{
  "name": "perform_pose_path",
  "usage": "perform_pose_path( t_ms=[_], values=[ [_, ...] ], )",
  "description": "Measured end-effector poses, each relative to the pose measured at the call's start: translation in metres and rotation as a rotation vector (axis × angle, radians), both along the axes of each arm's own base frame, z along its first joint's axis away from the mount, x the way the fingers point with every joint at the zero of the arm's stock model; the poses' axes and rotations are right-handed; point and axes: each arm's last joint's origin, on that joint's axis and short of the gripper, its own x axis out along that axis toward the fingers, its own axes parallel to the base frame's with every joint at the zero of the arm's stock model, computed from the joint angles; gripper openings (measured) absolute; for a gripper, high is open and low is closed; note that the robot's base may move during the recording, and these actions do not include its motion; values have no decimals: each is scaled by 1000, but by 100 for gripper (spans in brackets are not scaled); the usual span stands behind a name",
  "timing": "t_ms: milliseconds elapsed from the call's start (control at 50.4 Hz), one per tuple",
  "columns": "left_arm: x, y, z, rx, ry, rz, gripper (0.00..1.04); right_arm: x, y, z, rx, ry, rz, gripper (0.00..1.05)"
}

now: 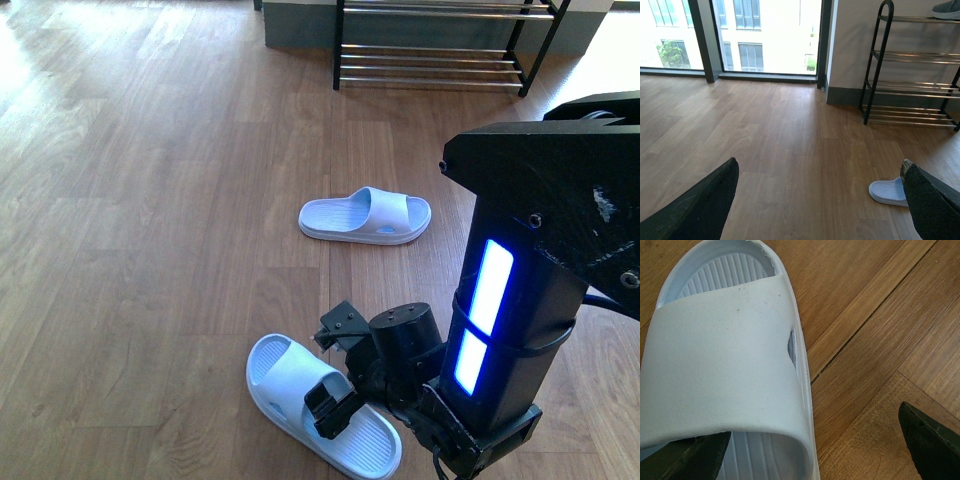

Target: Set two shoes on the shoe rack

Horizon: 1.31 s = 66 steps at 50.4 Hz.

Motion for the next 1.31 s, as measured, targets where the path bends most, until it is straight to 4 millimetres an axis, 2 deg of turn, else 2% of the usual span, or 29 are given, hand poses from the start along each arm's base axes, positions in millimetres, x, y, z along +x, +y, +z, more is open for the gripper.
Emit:
perform_pose_path(
  t_ms=[79, 159, 278, 437, 635, 794, 933, 1032, 1092, 1211, 1310],
  values=[
    [0, 0, 0, 0, 0, 0, 95, 1, 0, -2, 6, 1, -7, 90],
    [0, 0, 0, 0, 0, 0, 95, 2, 1, -3, 10, 5, -12, 79],
    [0, 0, 0, 0, 0, 0, 95, 2, 1, -6, 18, 16, -9, 57],
    [0, 0, 0, 0, 0, 0, 95, 1, 1, -7, 26, 22, -11, 37],
    [0, 0, 0, 0, 0, 0, 95, -4, -1, -5, 64, 39, -29, 2],
    [0, 0, 0, 0, 0, 0, 95, -10, -10, 12, 106, 38, -104, 1],
    [0, 0, 0, 0, 0, 0, 95, -6, -24, 60, 139, -14, -202, 1],
    [0, 0, 0, 0, 0, 0, 95, -2, -44, 104, 125, -77, -315, 1],
    [0, 0, 0, 0, 0, 0, 95, -1, -54, 119, 119, -94, -364, 1],
    [0, 0, 0, 0, 0, 0, 95, -3, -80, 154, 119, -136, -455, 1],
    [0, 0, 0, 0, 0, 0, 95, -14, -118, 201, 122, -206, -554, 1]
  ],
)
